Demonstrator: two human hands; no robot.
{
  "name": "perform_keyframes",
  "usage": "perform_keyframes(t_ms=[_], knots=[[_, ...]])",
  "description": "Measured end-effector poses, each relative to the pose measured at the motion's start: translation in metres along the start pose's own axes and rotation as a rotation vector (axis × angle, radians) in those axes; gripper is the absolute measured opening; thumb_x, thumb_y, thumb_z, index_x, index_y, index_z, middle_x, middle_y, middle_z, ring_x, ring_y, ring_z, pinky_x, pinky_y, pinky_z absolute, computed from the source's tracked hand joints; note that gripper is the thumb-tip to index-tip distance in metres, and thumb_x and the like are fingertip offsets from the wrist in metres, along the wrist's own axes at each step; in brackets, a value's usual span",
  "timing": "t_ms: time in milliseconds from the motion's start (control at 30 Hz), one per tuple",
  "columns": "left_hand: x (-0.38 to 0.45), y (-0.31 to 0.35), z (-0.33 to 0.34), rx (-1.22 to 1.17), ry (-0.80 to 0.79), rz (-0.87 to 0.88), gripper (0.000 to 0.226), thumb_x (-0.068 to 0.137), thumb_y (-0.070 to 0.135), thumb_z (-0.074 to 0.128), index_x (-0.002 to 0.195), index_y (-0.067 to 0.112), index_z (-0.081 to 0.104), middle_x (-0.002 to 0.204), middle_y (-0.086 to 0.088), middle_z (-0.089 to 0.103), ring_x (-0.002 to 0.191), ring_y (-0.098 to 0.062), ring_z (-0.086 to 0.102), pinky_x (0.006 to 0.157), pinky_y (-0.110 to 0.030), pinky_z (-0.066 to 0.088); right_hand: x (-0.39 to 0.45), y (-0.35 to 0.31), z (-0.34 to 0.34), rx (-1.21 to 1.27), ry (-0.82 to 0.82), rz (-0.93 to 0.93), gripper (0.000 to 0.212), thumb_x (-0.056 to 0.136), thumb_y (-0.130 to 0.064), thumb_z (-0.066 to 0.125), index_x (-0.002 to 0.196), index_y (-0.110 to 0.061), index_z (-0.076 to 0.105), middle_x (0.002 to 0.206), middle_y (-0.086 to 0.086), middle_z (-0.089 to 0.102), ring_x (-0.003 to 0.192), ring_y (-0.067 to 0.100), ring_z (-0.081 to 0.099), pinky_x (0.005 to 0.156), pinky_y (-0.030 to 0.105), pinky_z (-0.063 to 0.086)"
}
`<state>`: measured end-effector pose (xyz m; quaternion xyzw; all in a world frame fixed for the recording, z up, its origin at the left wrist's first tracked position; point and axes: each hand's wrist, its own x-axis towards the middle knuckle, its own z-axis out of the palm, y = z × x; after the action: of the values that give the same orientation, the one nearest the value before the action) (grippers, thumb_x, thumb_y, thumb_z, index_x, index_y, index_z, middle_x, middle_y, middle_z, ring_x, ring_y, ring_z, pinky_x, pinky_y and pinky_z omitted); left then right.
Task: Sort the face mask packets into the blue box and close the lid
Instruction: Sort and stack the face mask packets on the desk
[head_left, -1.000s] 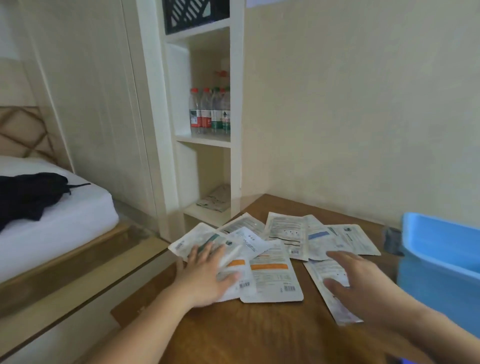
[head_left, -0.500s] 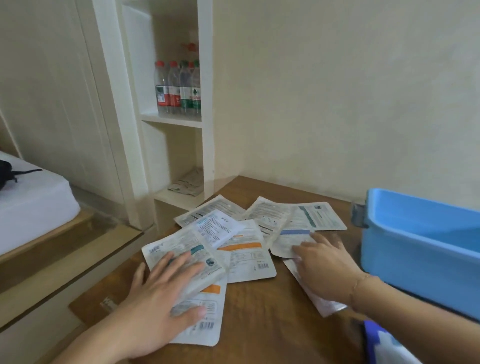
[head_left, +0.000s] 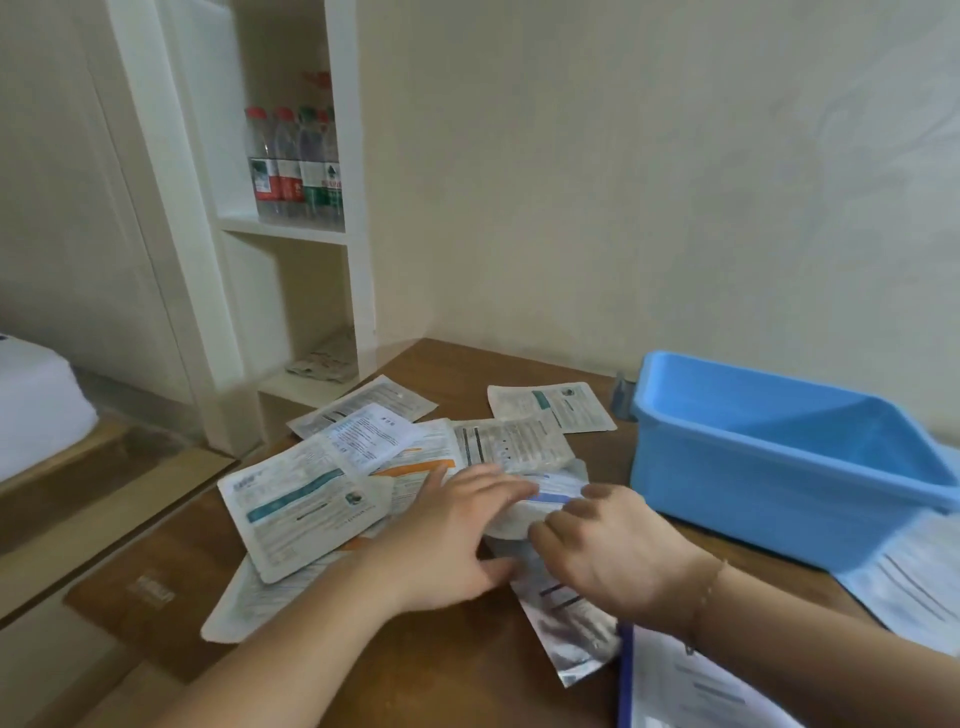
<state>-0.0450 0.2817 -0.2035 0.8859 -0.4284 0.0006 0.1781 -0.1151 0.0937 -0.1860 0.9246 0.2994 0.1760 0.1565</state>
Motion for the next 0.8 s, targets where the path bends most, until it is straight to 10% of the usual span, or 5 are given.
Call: perform_keyframes(t_ms=[200, 567, 667, 800], knots=[[0.010, 0.016, 0.002, -0.750, 0.453, -0.271, 0.020, 0.083, 0.021, 0.077, 0.094, 0.036, 0.071, 0.094, 0.026, 0.072, 0.095, 0.009, 0.063, 0.082, -0.014, 0.047, -0.009, 0.033, -0.050, 0.225, 0.489, 0.384, 0.007, 0.087, -0.011, 0.057, 0.083, -0.015, 0.062, 0.065, 0.002, 0.058, 0.051, 0.028, 0.048, 0.043, 0.032, 0.042], [-0.012, 0.041, 0.012, -1.324, 0.305, -0.344, 0.023, 0.077, 0.022, 0.080, 0.099, 0.015, 0.073, 0.104, -0.008, 0.075, 0.099, -0.025, 0.071, 0.085, -0.041, 0.058, -0.006, 0.067, -0.064, 0.608, 0.424, 0.808, 0.018, 0.093, -0.009, 0.056, 0.094, -0.012, 0.074, 0.081, -0.001, 0.067, 0.073, 0.015, 0.056, 0.061, 0.015, 0.032], [-0.017, 0.052, 0.013, -1.820, 0.230, -0.231, 0.050, 0.059, 0.027, 0.093, 0.104, 0.018, 0.074, 0.113, -0.015, 0.070, 0.099, -0.027, 0.070, 0.082, -0.037, 0.059, -0.023, 0.064, -0.066, 0.949, 0.598, 1.035, 0.015, 0.092, -0.012, 0.058, 0.087, -0.012, 0.072, 0.071, -0.003, 0.066, 0.064, 0.012, 0.059, 0.057, 0.022, 0.049], [-0.007, 0.094, 0.007, -1.817, 0.323, -0.211, 0.033, 0.075, 0.018, 0.077, 0.107, 0.018, 0.069, 0.111, -0.010, 0.073, 0.096, -0.025, 0.071, 0.070, -0.034, 0.061, -0.071, 0.031, -0.078, 1.449, 0.606, 1.137, 0.011, 0.094, -0.009, 0.058, 0.084, -0.009, 0.062, 0.075, 0.007, 0.069, 0.072, 0.023, 0.068, 0.066, 0.041, 0.061]])
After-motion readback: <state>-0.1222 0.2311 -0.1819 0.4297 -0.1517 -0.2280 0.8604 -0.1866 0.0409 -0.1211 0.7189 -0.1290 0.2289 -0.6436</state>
